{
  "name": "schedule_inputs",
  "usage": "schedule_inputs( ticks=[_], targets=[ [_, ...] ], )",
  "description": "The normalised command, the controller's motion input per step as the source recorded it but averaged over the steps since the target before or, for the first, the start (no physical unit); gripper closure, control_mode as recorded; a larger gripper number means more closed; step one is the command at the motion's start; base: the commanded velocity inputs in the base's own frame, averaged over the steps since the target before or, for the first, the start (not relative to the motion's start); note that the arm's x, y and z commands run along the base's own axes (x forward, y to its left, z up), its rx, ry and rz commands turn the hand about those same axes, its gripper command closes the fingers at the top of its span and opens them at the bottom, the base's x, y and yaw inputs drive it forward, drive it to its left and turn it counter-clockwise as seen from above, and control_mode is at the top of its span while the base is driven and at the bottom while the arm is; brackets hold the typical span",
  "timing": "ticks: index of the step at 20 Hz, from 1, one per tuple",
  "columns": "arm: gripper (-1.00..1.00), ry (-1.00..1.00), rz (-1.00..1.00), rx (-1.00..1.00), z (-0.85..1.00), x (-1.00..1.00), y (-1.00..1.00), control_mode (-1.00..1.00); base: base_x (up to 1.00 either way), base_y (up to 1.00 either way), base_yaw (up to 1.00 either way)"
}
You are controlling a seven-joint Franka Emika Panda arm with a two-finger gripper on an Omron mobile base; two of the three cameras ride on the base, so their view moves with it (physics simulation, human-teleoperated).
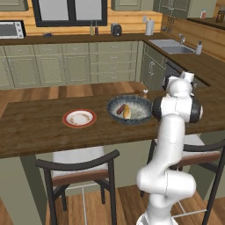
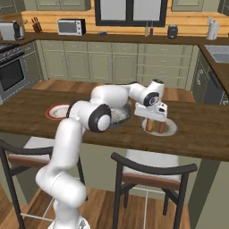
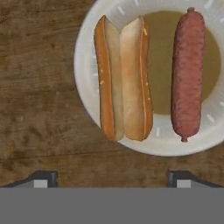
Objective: Place one bun and one sausage from the bowl on each plate.
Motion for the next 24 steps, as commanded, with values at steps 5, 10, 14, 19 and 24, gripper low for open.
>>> schedule_inputs(
  ticks=[5, 10, 14, 19, 24],
  targets=[
    [-1.00, -0.05, 0.00, 0.00, 0.35, 0.01, 0.99, -1.00, 0.00, 0.00, 0.00],
    [-1.00, 0.00, 0.00, 0.00, 0.23, 0.19, 0.95, -1.00, 0.00, 0.00, 0.00],
    [-1.00, 0.02, 0.00, 0.00, 0.00, 0.30, 1.00, -1.00, 0.00, 0.00, 0.00],
    [-1.00, 0.07, 0.00, 0.00, -0.02, 0.38, 0.88, -1.00, 0.00, 0.00, 0.00],
    [-1.00, 0.09, 0.00, 0.00, -0.15, 0.29, 0.72, -1.00, 0.00, 0.00, 0.00]
  ],
)
